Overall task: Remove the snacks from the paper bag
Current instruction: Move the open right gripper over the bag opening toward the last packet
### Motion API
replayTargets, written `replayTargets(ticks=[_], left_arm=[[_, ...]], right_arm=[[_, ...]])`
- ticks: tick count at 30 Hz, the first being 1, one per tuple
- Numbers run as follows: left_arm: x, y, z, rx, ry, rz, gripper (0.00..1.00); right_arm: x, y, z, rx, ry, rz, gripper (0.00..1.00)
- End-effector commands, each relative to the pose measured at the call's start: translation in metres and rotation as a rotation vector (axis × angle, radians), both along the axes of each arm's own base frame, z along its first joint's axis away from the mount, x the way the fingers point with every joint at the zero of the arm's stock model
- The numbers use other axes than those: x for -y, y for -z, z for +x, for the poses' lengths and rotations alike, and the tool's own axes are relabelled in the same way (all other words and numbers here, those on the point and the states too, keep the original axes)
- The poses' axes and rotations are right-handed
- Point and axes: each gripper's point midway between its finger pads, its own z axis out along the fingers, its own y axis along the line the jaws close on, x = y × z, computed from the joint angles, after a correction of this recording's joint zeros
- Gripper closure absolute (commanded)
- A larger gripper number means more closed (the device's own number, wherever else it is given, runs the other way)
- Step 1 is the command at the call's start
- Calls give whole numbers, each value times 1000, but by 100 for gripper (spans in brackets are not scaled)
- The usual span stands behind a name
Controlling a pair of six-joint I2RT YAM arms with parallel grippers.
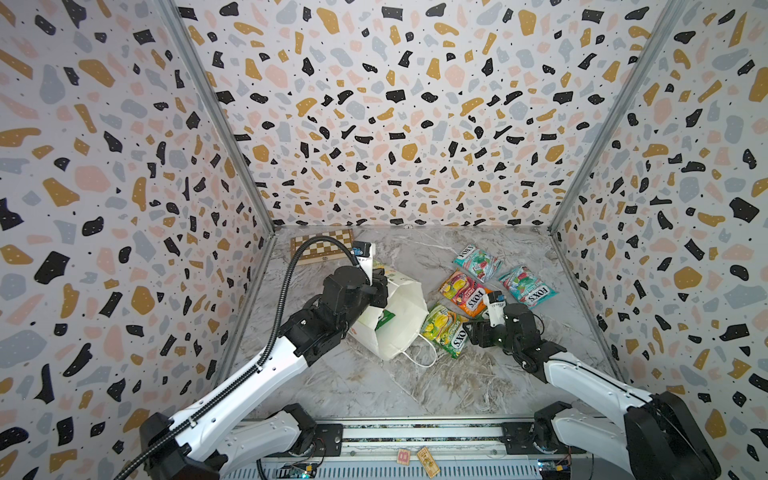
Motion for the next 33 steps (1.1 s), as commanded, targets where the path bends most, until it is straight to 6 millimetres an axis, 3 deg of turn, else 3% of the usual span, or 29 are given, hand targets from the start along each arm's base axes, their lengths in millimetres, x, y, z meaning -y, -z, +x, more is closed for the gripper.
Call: replayTargets(ticks=[1, 8, 14, 23, 33], left_arm=[[4, -8, 3, 40, 9, -13, 100], [5, -10, 3, 43, 17, -19, 100], [8, -12, 2, 45, 30, -32, 100], [13, -19, -2, 53, 57, -78, 100], [16, -25, -3, 63, 73, -110, 100]], right_arm=[[-14, -38, 0, 102, -72, 37, 26], [-66, -94, -30, 201, -364, 218, 26], [-111, -111, -63, 207, -578, 293, 26], [-174, -91, -91, 105, -741, 291, 29], [-217, -55, -72, -34, -695, 246, 32]])
